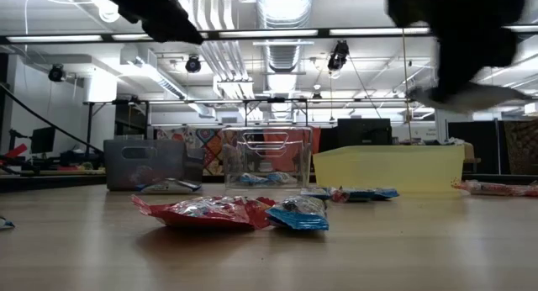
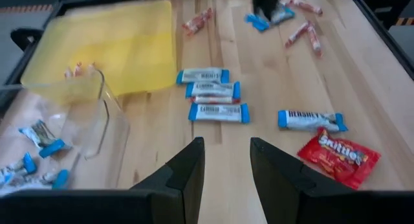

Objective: Sort candy
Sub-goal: Put the white chocolate into the transparent bin

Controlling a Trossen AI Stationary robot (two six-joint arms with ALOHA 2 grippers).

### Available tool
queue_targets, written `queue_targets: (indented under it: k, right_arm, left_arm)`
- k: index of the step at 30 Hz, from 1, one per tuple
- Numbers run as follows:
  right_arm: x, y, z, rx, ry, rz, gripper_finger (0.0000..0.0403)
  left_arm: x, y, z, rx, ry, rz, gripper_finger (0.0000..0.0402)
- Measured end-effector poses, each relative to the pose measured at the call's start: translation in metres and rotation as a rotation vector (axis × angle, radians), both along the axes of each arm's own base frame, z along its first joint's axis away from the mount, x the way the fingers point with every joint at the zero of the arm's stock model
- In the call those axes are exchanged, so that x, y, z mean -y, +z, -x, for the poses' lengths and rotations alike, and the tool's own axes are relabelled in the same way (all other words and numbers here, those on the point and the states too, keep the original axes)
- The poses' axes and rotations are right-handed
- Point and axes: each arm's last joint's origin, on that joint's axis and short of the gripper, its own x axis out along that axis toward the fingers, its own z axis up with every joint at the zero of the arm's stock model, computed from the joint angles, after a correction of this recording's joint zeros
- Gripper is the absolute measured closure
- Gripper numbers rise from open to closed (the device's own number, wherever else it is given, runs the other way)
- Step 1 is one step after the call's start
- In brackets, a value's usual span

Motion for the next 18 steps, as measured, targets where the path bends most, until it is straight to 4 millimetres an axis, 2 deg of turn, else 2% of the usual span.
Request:
queue_targets:
  k: [7,13,18]
  right_arm:
    - [0.06,0.037,-0.036,0.078,0.168,0.164,0.037]
    - [0.129,0.064,-0.062,0.117,0.333,0.362,0.037]
    - [0.192,0.074,-0.08,0.143,0.446,0.578,0.037]
  left_arm:
    - [0.001,-0.015,0.006,-0.075,0.023,0.023,0.0293]
    - [-0.001,-0.033,0.013,-0.16,0.034,0.012,0.0293]
    - [-0.002,-0.044,0.017,-0.207,0.031,-0.006,0.0293]
